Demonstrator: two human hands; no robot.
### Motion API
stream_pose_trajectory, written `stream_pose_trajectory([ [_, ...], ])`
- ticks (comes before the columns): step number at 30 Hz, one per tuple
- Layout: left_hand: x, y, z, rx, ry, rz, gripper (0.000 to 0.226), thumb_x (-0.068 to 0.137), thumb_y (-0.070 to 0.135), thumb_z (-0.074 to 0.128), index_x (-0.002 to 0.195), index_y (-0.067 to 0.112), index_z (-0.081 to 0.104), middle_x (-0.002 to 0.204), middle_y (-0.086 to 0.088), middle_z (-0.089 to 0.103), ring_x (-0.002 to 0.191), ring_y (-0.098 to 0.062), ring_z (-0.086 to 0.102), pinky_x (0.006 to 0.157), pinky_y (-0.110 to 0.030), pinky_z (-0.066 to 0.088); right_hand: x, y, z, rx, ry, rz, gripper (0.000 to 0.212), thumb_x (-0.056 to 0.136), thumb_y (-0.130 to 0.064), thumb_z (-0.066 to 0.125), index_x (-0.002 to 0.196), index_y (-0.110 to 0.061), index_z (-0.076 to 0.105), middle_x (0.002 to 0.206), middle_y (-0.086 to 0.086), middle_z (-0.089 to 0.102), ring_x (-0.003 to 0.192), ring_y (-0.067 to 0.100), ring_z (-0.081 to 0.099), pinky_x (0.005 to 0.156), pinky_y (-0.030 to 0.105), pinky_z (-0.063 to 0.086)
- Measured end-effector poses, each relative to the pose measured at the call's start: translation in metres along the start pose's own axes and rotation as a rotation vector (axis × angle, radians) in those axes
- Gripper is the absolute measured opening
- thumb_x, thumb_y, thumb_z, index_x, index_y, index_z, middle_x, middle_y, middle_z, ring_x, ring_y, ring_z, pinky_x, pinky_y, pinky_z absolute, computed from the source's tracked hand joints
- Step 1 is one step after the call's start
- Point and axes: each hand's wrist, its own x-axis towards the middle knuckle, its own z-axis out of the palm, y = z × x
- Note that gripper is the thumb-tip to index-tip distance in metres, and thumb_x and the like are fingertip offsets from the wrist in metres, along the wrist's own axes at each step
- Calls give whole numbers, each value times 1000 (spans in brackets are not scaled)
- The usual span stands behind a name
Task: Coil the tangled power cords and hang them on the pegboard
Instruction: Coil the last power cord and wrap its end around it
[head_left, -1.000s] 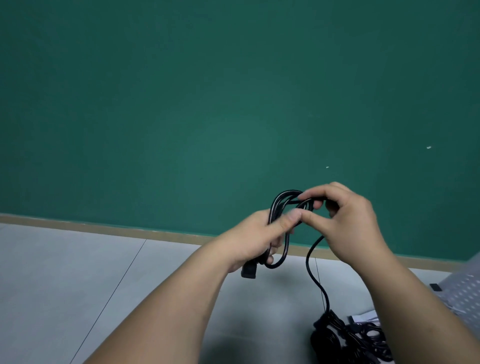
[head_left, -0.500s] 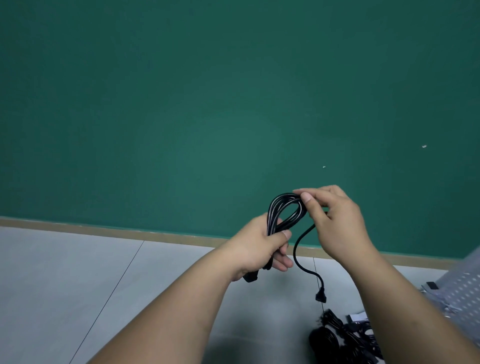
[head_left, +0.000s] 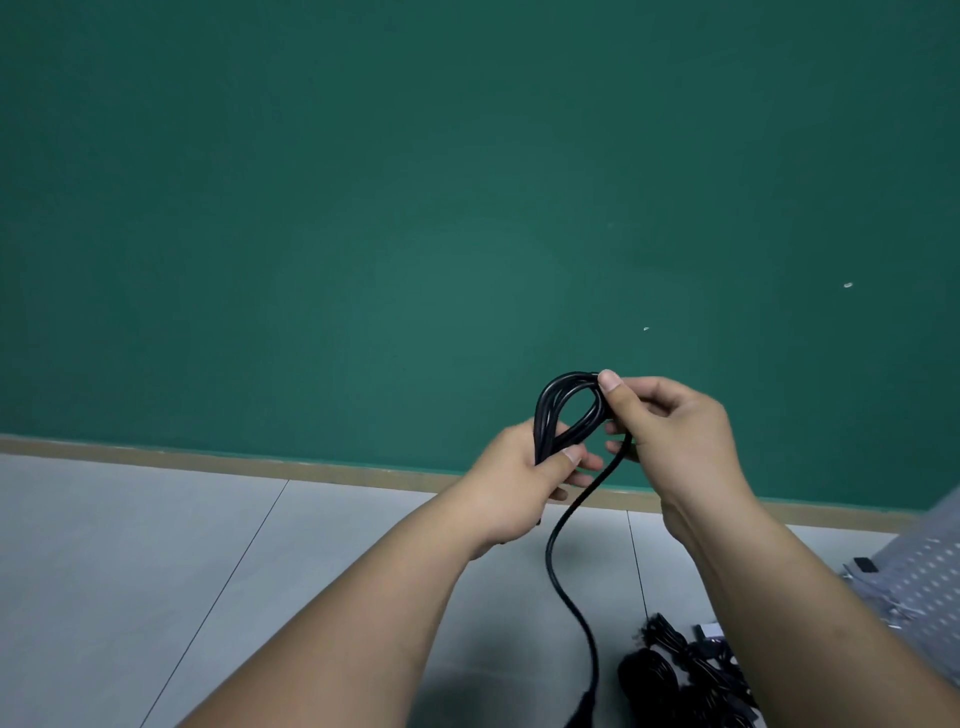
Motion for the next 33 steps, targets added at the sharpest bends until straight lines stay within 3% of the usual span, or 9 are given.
stream_pose_trajectory([
  [4, -5, 4, 5, -160, -109, -50, 8, 114, 18, 48, 114, 12, 54, 113, -9, 80, 101, -27, 79, 103, -47, 57, 1, -2, -1, -45, 51, -26, 31, 85, -45, 87, 84, -16, 79, 82, 3, 79, 71, 5, 69, 75, 28, 50],
  [9, -8, 10, 10, -251, -151, -71, 9, 113, 20, 50, 112, 12, 52, 97, -10, 79, 77, -24, 72, 77, -38, 56, 3, -2, -2, -44, 45, -33, 33, 86, -48, 85, 86, -16, 78, 78, 0, 74, 62, 0, 60, 71, 29, 46],
  [13, -10, 13, 15, -408, -190, -90, 11, 112, 21, 53, 108, 10, 55, 84, -8, 61, 67, -22, 60, 70, -41, 61, 4, 2, -1, 4, 16, -51, 34, 90, -48, 81, 90, -15, 74, 67, -13, 63, 61, 1, 54, 73, 31, 44],
  [16, -14, 20, 14, -452, -256, -98, 11, 111, 26, 55, 107, 16, 56, 78, 0, 51, 63, -15, 48, 62, -34, 56, 3, 2, 1, 13, 1, -75, 36, 93, -49, 77, 91, -14, 71, 63, -17, 57, 62, 3, 51, 72, 35, 44],
  [22, -15, 23, 0, -310, -317, -109, 13, 108, 18, 61, 96, 20, 56, 70, 2, 33, 58, -12, 36, 56, -27, 46, -4, 0, 5, 22, -128, -12, 44, 96, -57, 69, 95, -14, 71, 90, 11, 74, 81, 17, 65, 77, 43, 55],
  [24, -14, 19, -1, -305, -255, -135, 12, 107, 18, 61, 97, 18, 56, 68, 2, 33, 55, -13, 39, 55, -29, 47, -7, -1, 7, -21, -180, 9, 44, 103, -54, 59, 99, -12, 72, 94, 7, 76, 84, 14, 69, 72, 34, 57],
  [27, -12, 14, 1, -241, -181, -145, 11, 108, 19, 60, 100, 11, 61, 65, -3, 46, 60, -21, 60, 60, -34, 56, -6, 3, 9, -145, -214, -76, 32, 110, -47, 48, 114, -28, 73, 98, -6, 76, 98, 12, 72, 73, 31, 56],
  [30, -11, 11, -1, -108, -205, -145, 15, 110, 16, 57, 97, 9, 62, 66, -6, 56, 65, -27, 70, 64, -36, 61, -4, 5, 6, -417, -229, -188, 31, 105, -55, 52, 123, -36, 69, 108, -18, 74, 107, 2, 68, 88, 27, 52],
  [33, -13, 8, -7, 59, -283, -159, 15, 109, 16, 58, 103, 4, 65, 66, -4, 58, 58, -22, 67, 60, -34, 60, -1, 1, -2, -595, -301, -238, 28, 101, -55, 60, 117, -36, 73, 109, -24, 74, 106, -5, 66, 91, 17, 49],
])
